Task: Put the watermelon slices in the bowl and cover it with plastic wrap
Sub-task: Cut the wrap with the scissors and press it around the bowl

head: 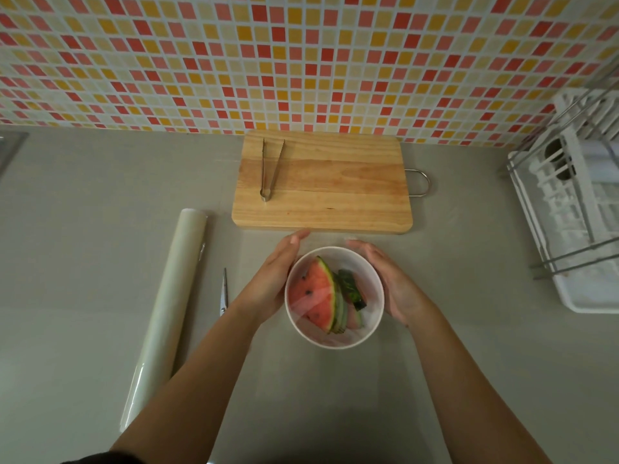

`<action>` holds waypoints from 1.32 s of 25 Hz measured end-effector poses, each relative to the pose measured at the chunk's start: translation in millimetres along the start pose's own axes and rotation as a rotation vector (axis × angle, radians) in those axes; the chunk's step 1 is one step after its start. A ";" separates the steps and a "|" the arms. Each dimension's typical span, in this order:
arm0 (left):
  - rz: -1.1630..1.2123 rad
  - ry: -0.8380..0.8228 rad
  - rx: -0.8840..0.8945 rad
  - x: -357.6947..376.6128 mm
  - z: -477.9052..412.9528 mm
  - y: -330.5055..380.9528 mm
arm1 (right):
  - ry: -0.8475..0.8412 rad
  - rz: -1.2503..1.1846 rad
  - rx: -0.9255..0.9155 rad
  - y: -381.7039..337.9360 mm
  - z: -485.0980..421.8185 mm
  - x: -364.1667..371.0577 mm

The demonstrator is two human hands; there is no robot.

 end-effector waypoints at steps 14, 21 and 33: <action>-0.317 0.178 0.164 3.3 10.8 12.3 | 0.188 0.258 -0.113 -6.8 -3.1 5.5; -0.582 0.214 0.191 0.6 7.5 16.3 | 0.393 0.638 -0.084 -14.2 4.4 -2.7; -0.804 0.347 0.157 -6.4 5.7 20.5 | 0.686 0.714 0.052 -17.5 16.1 -15.1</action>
Point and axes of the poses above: each hand's wrist, its own z-axis away from the middle knuckle, its own x-axis out of the palm, y = z × x, the point moved 9 cm from there along -z, towards the middle knuckle, and after that the axes turned 5 degrees about x, right-handed, at the moved point
